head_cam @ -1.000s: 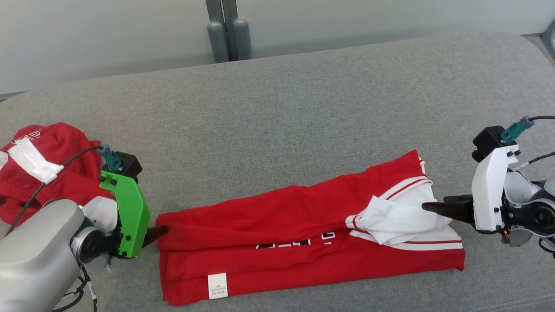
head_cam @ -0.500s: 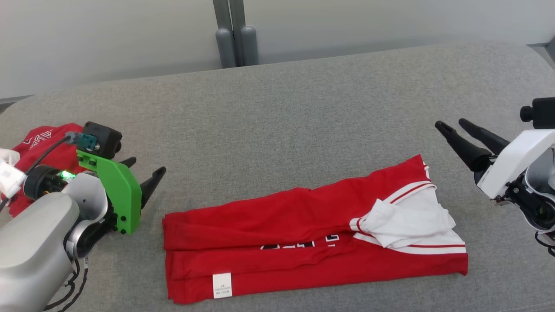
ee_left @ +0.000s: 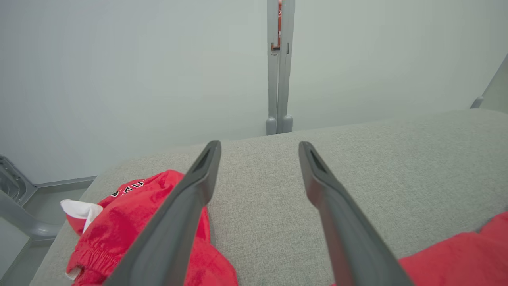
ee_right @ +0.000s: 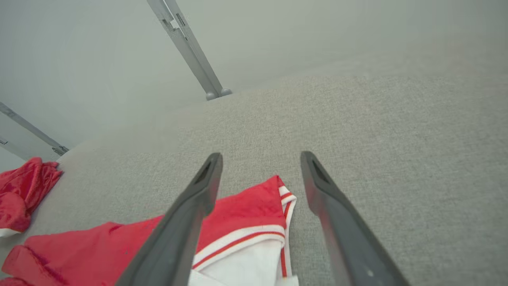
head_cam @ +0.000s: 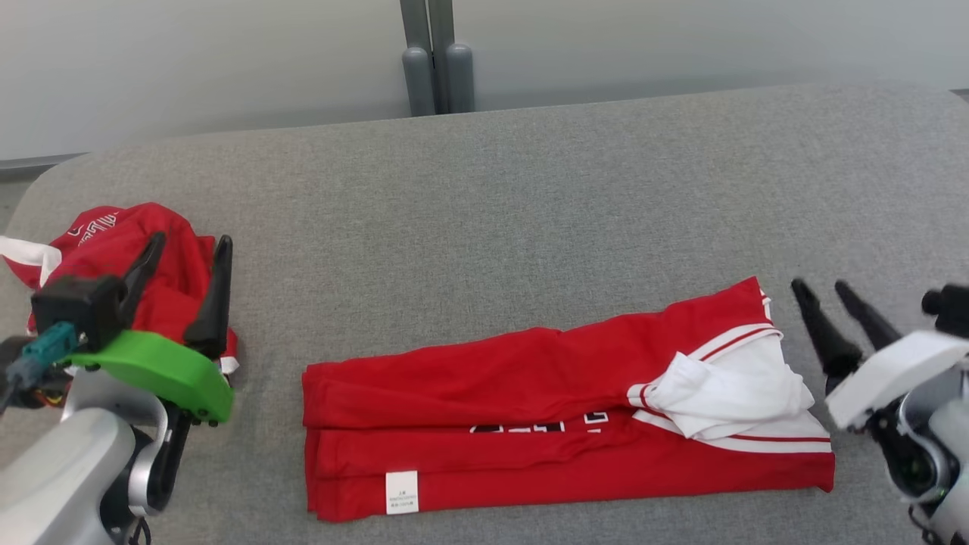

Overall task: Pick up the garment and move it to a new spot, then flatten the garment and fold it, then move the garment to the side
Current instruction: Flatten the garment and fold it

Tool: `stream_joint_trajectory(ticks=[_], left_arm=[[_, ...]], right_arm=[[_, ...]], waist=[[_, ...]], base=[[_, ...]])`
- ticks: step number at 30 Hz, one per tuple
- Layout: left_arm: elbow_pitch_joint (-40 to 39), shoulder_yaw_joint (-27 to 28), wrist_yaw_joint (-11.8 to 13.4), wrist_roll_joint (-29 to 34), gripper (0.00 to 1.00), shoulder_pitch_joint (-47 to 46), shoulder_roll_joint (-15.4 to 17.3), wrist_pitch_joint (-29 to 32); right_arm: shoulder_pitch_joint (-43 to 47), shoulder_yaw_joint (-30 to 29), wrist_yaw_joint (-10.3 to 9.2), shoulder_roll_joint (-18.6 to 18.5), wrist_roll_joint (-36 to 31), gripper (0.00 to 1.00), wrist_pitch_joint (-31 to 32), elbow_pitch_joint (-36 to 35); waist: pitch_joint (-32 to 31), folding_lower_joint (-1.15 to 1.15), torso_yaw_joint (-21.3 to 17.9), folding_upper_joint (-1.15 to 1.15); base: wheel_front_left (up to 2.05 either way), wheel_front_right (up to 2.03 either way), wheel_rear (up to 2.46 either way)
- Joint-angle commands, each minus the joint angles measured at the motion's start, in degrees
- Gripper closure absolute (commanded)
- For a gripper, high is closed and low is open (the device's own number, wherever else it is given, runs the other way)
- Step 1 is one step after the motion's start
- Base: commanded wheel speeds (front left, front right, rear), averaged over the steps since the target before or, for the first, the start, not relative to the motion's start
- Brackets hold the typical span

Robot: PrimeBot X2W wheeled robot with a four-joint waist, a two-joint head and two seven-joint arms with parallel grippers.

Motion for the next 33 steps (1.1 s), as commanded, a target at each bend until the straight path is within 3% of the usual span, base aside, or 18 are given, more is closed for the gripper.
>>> stream_joint_trajectory(ticks=[1, 4, 7, 13, 23, 32, 33], left_arm=[[-1.14, 1.05, 1.41, 0.08, 0.00, 2.31, -0.20, -1.09], [-4.66, 4.29, 4.38, 0.83, 0.00, 7.19, -1.58, -2.39], [-8.01, 8.74, 5.40, 3.65, 0.00, 11.81, -3.63, -2.68], [-11.02, 17.43, 4.67, 11.93, 0.00, 20.93, -9.59, -2.68], [-9.41, 26.88, -1.88, 20.70, 0.00, 28.36, -20.82, -2.65], [-5.30, 30.76, -8.35, 24.31, 0.00, 28.66, -26.66, -2.65], [-4.91, 31.12, -8.98, 24.77, 0.00, 28.70, -27.17, -2.65]], right_arm=[[2.41, 0.36, 0.03, 0.83, -0.11, 0.00, -0.19, -0.21], [6.72, 1.32, 0.02, 1.47, -0.26, 0.00, -0.21, 0.25], [9.24, 0.23, 0.02, 2.34, -0.18, 0.00, -0.21, 1.38], [10.65, -1.83, 0.03, 4.29, -2.30, 0.00, -0.21, 3.49], [7.29, -2.26, 0.02, 6.06, -4.54, 0.00, -0.01, 9.87], [9.53, 1.58, 0.20, 9.46, 0.19, 0.01, 10.03, 10.26], [9.71, 1.94, 0.24, 9.52, 0.68, 0.53, 10.55, 9.51]], waist=[[0.01, 0.00, 0.42, 0.00], [0.31, 0.00, 1.18, 0.00], [0.86, 0.00, 1.69, 0.00], [1.63, 0.00, 1.89, 0.00], [2.08, 0.00, 3.09, 0.00], [2.15, 0.00, 5.26, 0.00], [2.16, 0.00, 5.41, 0.00]], base=[[0.00, 0.00, 0.00], [0.00, 0.00, 0.00], [0.00, 0.00, 0.00], [0.00, 0.00, 0.00], [0.00, 0.00, 0.00], [0.00, 0.00, 0.00], [0.00, 0.00, 0.00]])
